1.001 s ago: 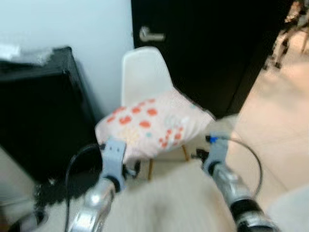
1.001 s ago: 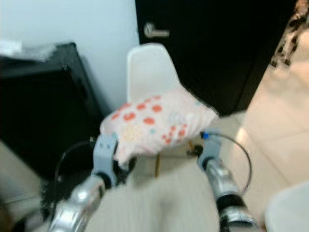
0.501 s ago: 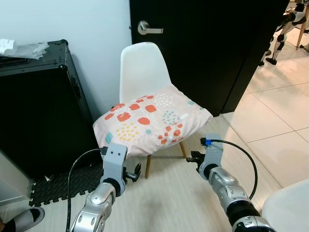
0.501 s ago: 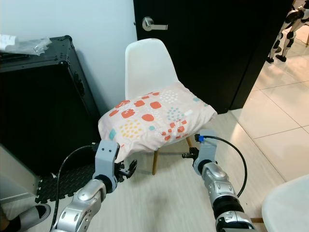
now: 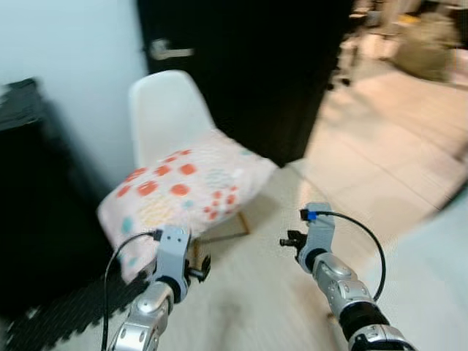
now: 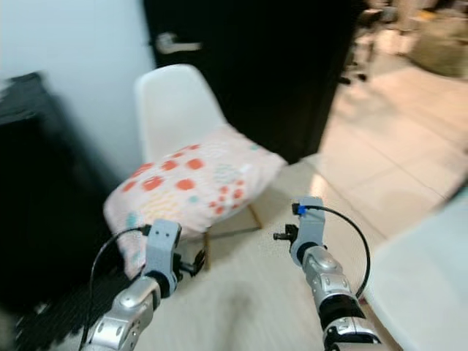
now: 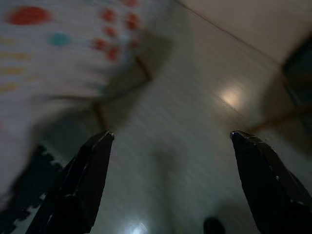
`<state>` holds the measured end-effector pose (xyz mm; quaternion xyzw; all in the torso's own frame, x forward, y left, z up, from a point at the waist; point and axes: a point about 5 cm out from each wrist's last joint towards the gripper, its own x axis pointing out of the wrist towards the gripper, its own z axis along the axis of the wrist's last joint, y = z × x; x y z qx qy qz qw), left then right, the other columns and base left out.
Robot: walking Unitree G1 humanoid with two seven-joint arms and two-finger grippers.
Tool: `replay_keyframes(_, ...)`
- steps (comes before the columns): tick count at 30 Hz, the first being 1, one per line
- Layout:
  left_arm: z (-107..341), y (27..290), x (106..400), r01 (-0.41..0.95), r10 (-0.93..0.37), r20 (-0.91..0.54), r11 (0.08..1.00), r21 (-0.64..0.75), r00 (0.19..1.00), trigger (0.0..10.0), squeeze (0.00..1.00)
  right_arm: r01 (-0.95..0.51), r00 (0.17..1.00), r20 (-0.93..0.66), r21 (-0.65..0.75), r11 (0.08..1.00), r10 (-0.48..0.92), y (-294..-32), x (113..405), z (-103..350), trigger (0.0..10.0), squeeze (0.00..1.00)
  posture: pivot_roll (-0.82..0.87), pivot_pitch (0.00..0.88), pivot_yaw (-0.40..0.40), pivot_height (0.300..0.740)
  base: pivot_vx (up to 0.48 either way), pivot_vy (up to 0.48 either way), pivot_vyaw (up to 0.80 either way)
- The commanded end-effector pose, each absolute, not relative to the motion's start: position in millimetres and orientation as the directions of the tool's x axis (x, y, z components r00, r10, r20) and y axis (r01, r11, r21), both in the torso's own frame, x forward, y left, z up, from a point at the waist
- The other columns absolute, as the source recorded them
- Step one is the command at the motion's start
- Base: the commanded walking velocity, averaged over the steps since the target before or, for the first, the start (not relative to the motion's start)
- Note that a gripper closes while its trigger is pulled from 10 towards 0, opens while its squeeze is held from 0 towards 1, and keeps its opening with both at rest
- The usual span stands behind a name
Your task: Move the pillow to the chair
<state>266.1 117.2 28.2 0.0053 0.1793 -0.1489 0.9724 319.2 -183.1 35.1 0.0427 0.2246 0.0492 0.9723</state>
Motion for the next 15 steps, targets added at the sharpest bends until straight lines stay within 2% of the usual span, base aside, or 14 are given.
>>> replay_keyframes(1, 15.7, 123.3, 257.9, 0.293, -0.278, -0.393, 0.956, -0.022, 0.877, 10.0, 0.00, -0.057, 0.873, -0.479, 0.086, 0.995, 0.092, -184.7, 309.5, 23.4, 10.0, 0.00, -0.03, 0.027, 0.003, 0.740, 0.000, 0.000, -0.79)
replay_keyframes(7, 8.4, 131.6, 241.4, 0.274, -0.248, -0.416, 0.962, 0.003, 0.875, 10.0, 0.00, -0.034, 0.867, -0.496, 0.042, 0.999, 0.050, -199.3, 284.8, 11.1, 10.0, 0.00, -0.04, 0.034, 0.005, 0.740, 0.000, 0.000, -0.79)
replay_keyframes(8, 6.9, 134.6, 232.7, 0.261, -0.234, -0.421, 0.965, 0.007, 0.877, 10.0, 0.00, -0.030, 0.868, -0.494, 0.041, 0.999, 0.046, -203.2, 272.0, 7.4, 10.0, 0.00, -0.04, 0.046, 0.007, 0.740, 0.000, 0.000, -0.79)
replay_keyframes(15, 4.4, 136.9, 221.3, 0.249, -0.234, -0.419, 0.968, -0.018, 0.877, 10.0, 0.00, -0.013, 0.864, -0.502, 0.062, 0.998, 0.042, -201.0, 249.5, 1.8, 10.0, 0.00, -0.05, 0.061, 0.012, 0.740, 0.000, 0.000, -0.79)
